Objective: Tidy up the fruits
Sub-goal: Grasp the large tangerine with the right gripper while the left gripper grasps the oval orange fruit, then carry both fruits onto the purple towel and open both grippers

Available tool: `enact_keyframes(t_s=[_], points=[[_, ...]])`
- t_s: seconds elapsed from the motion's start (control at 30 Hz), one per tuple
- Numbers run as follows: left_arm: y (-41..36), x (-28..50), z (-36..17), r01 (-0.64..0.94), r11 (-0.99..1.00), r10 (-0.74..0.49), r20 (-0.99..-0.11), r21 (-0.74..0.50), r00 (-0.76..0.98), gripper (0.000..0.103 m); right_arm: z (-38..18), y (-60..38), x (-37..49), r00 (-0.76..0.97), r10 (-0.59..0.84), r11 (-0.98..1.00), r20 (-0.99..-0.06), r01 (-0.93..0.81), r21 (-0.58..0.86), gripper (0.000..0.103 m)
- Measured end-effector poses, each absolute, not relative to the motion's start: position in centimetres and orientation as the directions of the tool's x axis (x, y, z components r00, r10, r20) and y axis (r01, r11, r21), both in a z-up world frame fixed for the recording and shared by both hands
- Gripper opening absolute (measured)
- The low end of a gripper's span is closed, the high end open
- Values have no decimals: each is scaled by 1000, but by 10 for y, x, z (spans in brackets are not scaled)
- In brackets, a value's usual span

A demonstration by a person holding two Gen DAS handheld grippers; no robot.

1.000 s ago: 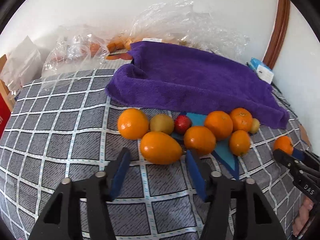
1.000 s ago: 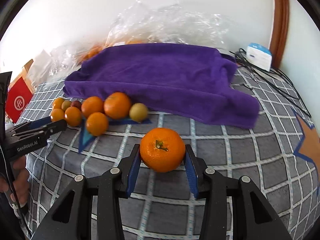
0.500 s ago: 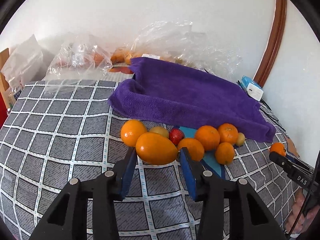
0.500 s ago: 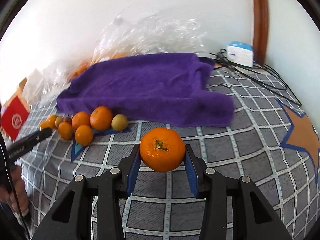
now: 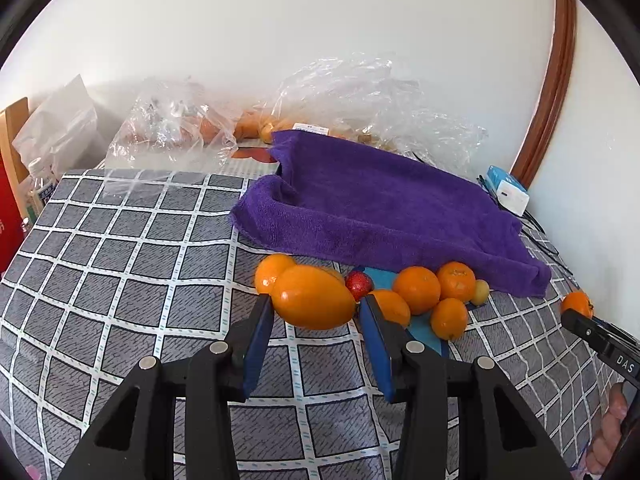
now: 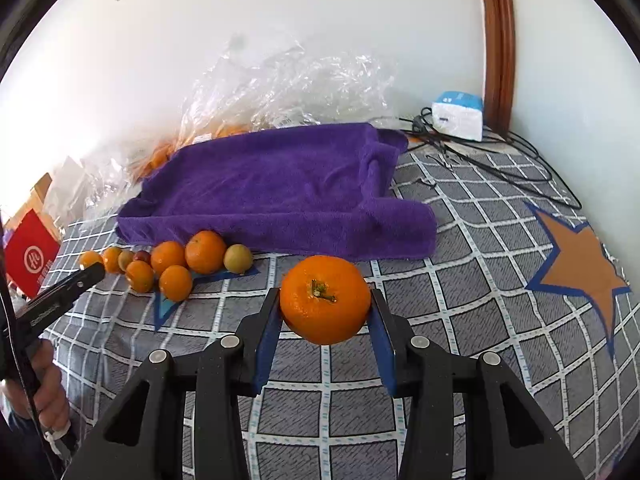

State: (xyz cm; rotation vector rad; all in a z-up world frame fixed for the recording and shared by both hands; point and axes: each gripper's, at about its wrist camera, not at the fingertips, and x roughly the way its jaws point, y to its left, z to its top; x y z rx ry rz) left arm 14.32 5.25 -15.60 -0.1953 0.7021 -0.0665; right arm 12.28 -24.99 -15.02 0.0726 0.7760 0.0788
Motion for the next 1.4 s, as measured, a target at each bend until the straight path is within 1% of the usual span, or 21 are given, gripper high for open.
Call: enact_keyframes(t_s=[0.1,0.33,0.57,0.8,1.1,1.4], points=[[55,140,-147,-11,979,-126,-640,-206,758,42,-144,-247,123,720,86,996,-689,-46,77,42],[57,143,-110,-14,982,-109,-633,-186,767,42,-131,-241,137,726,116,993,-678,-62,103,42],[67,161,-73,-70,979,-63,-611,-192,789,42,-109,-236,160,744,123,991,-657,-64,113,42],[66,192,-53,-91,980,-34,-606,-175,795,42,-88,-234,193,765,116,993,-633,-70,98,42],[62,246,-52,-105,981,-23,-628,-165,778,42,-81,-238,242,777,116,993,-619,-75,92,42],[48,295,-78,-91,984,-34,-662,-154,748,42,-108,-244,291,751,92,995,-654,-52,81,42]])
